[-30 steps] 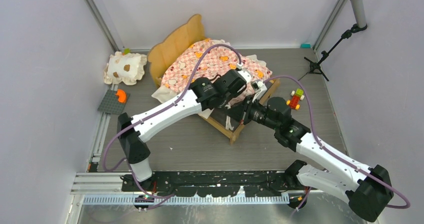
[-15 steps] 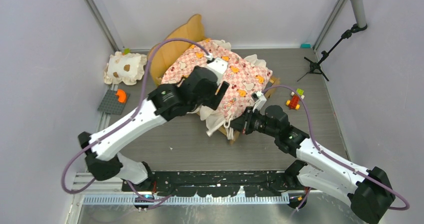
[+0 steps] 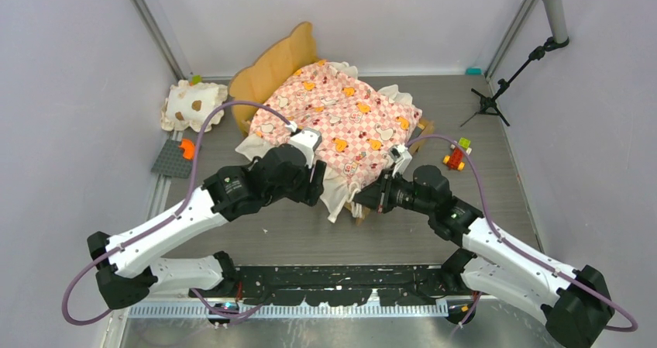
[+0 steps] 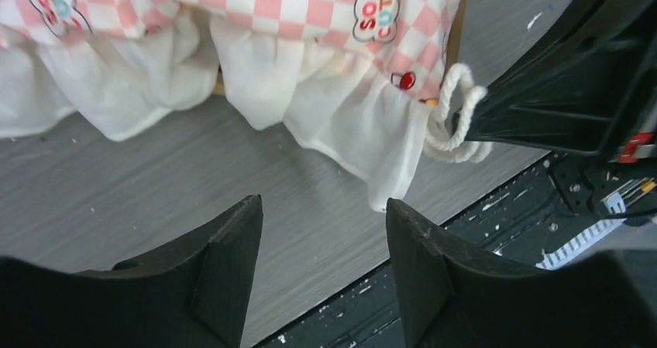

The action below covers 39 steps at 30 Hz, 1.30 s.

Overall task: Set up the pet bed
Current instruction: Cross the ropes on the bed frame.

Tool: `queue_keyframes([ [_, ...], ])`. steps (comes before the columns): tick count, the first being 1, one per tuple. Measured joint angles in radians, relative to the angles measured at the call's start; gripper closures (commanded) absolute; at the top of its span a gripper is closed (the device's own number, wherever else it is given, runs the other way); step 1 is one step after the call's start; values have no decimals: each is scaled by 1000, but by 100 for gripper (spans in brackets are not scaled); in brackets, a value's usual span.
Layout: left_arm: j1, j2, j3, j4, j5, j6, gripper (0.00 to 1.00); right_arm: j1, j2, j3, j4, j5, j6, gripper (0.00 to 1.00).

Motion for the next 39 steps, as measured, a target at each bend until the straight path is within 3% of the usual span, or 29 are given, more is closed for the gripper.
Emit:
queue_keyframes([
  [11, -2, -51, -72, 8, -2, -60, 39, 64, -59, 77, -194, -90, 28, 93],
  [12, -2, -51, -72, 8, -6, -61, 39, 76, -60, 89, -216, -89, 30, 90],
  [18, -2, -50, -76, 7, -19, -66, 39, 134, -121, 145, -499, 54, 32, 48],
  [23, -2, -50, -101, 8, -28, -80, 30, 135, -123, 203, -772, 256, 45, 29],
  [26, -2, -46, -117, 11, -32, -89, 28, 135, -108, 242, -859, 323, 45, 29],
  [30, -2, -32, -146, 36, -32, -111, 31, 135, -62, 301, -886, 410, 44, 39],
  [37, -2, -57, -369, 196, -18, -173, 32, 135, -55, 216, -715, 444, 9, 46],
  [39, -3, -83, -455, 257, -3, -198, 27, 135, -68, 164, -669, 455, 6, 46],
])
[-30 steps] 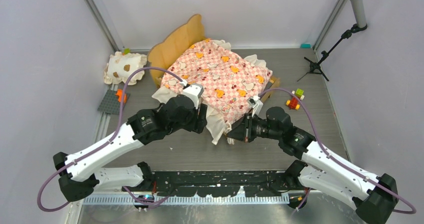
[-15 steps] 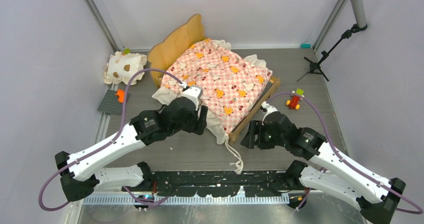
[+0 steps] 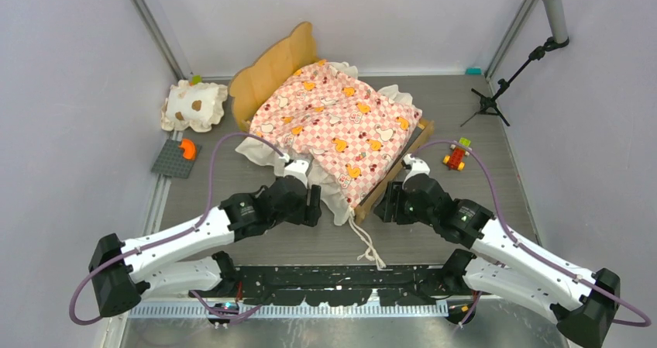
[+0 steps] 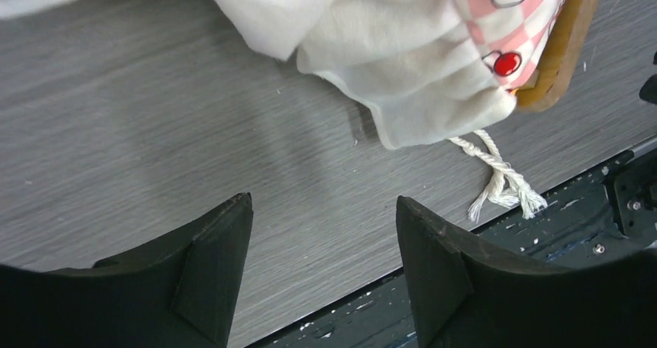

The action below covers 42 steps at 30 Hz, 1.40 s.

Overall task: Set up the pet bed
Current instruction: Cross the ropes on the bed frame.

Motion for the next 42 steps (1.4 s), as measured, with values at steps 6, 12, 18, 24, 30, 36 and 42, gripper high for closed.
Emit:
queue_keyframes([
  [6, -23, -47, -169, 204, 30, -69, 11, 0, -34, -56, 72, 3, 2, 47],
  [12, -31, -45, -238, 407, 41, -107, 5, 0, -56, -59, 103, 2, 9, 48],
  [18, -30, 55, -177, 526, 32, -123, 6, 0, -89, -67, 107, 3, 22, 49],
  [24, -30, 177, -111, 591, 32, -125, 15, 0, -118, -78, 104, 4, 30, 49],
  [30, -29, 254, -61, 595, 28, -124, 38, 0, -149, -79, 100, 5, 40, 49],
  [36, -18, 273, -51, 588, 26, -125, 78, 0, -170, -80, 98, 6, 41, 49],
  [42, -4, 273, 3, 540, 27, -103, 94, 0, -186, -103, 98, 6, 40, 50],
])
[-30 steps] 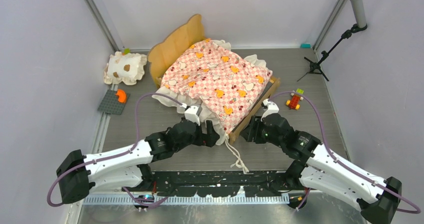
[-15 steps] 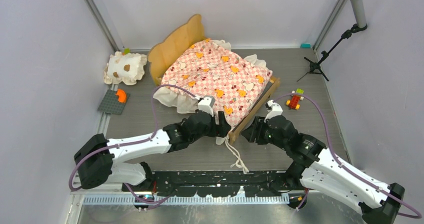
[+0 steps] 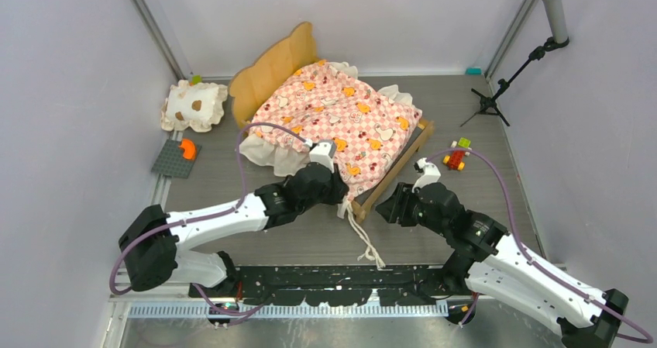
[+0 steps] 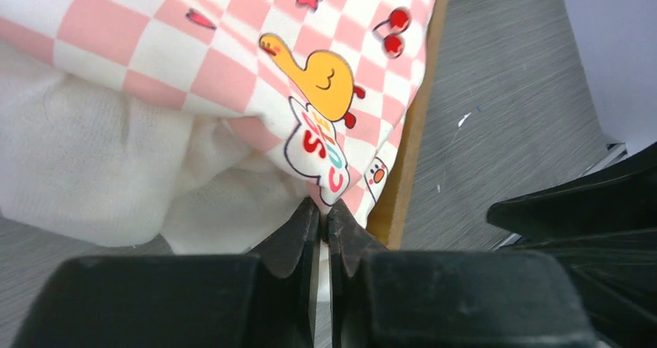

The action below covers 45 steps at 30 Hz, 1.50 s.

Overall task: Set up the pet bed
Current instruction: Cross the ropes on the bed frame.

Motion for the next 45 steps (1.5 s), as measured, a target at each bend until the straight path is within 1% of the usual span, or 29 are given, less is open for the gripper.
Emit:
queue_keyframes([
  [5, 18, 0, 109, -83, 2, 56, 98, 0, -4, -13, 23, -8, -11, 49],
  [11, 57, 0, 229, -178, 29, 141, 100, 0, -2, -24, 115, -20, -62, 49],
  [13, 68, 0, 249, -199, 43, 162, 100, 0, 7, -24, 164, -25, -89, 52],
  [20, 90, 15, 337, -294, 93, 230, 100, 0, 105, -24, 353, -42, -208, 53],
  [26, 92, 21, 369, -336, 125, 268, 100, 0, 199, -27, 549, -93, -316, 52],
  [31, 97, 29, 375, -361, 142, 277, 100, 0, 239, -64, 699, -126, -393, 52],
  [37, 99, 35, 386, -370, 151, 288, 100, 0, 291, -72, 758, -151, -436, 54],
  [45, 103, 40, 405, -383, 158, 294, 100, 0, 327, -84, 826, -151, -444, 57],
])
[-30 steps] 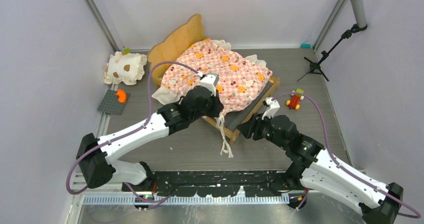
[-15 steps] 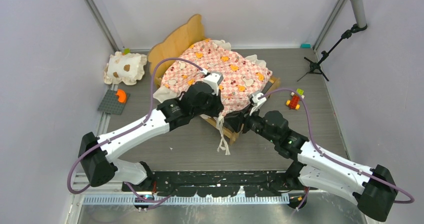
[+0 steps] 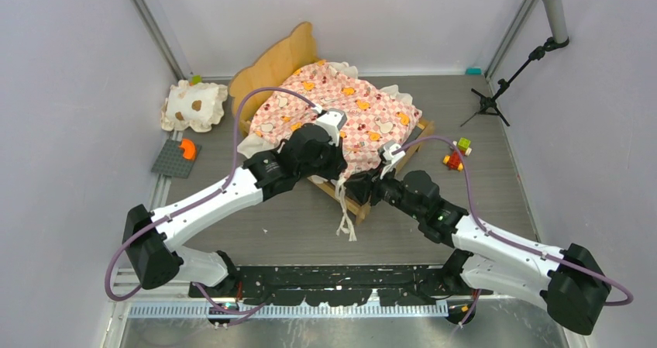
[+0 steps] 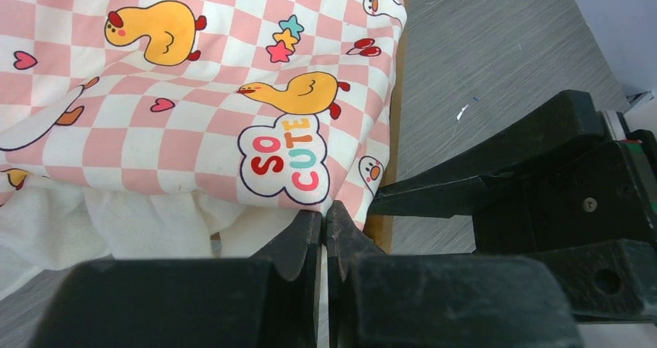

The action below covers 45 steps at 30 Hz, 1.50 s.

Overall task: Set up the pet bed
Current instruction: Cross the ropes on the bed frame.

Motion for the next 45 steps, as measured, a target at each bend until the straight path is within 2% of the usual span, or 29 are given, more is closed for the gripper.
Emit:
queue_keyframes([
  [13, 0, 5, 9, -8, 5, -1, 100, 0, 92, -6, 86, 34, 2, 58],
  [27, 13, 14, 41, -10, 17, -1, 100, 0, 219, -101, 332, 9, 37, 58],
  [45, 27, 14, 47, -10, 40, -14, 100, 17, 414, -102, 612, -2, 69, 58],
])
